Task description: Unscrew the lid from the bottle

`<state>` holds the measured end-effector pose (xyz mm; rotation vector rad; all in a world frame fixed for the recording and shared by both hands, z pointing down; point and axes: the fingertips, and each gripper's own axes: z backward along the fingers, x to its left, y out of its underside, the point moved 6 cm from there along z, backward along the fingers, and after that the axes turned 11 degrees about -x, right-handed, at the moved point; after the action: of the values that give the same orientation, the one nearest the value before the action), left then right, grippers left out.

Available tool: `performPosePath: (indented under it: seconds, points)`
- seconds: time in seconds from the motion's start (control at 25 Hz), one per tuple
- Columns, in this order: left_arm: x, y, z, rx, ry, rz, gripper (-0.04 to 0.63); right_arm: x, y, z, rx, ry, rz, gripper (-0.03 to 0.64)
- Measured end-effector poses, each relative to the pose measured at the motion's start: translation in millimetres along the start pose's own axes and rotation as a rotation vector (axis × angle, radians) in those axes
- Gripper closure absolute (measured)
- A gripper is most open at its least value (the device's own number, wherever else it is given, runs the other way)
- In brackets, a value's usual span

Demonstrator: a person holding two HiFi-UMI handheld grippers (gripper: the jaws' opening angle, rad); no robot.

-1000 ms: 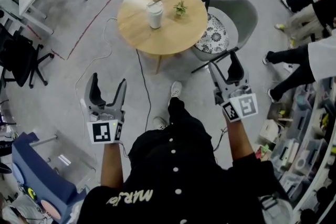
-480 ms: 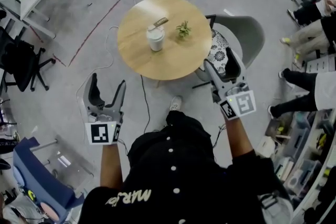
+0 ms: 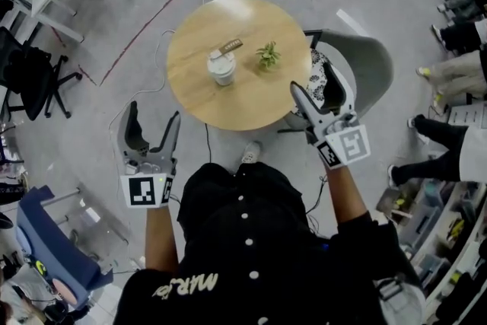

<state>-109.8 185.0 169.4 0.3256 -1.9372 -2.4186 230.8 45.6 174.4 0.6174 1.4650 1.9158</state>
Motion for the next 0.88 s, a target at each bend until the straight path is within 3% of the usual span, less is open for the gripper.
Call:
performPosePath:
  seconds: [0.2,0.4,0.64,0.76,0.88]
  points:
    - [9,19,-21,0.049,-0.001,0.021,0.232,-13,22,-28,0.026,-0.015,-0.022,0.272]
    - [27,49,-45,0.078,0.047,0.041,0.232,-23,46,-57,0.056,-0.024,-0.031,0.267]
    - [49,87,-71,0.141,0.192,0.006,0.232,-23,68,-92,0.113,-0.06,-0.038,0.259]
    - [48,121,-84,0.281,0.293,-0.021,0.23,-18,89,-112,0.153,-0.129,-0.065,0.245]
    - [31,165,-93,0.367,0.37,0.051,0.221,-7,120,-125,0.207,-0.203,-0.077,0.219]
